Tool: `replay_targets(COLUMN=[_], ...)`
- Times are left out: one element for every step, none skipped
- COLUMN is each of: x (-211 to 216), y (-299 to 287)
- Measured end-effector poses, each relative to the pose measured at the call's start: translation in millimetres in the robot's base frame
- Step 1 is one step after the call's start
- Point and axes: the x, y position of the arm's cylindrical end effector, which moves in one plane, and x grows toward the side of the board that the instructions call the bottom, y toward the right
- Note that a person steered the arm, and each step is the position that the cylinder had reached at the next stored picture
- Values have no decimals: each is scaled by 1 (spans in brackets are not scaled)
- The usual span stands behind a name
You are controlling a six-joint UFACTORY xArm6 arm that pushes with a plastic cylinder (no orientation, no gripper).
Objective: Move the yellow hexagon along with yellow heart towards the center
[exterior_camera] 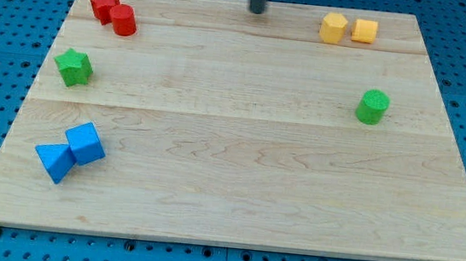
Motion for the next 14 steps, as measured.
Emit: replay_targets(x=[0,27,56,46,46,46,34,49,61,36,4,-7,-15,-14], y=[23,31,37,111,173,204,238,239,282,281,246,243,253,247])
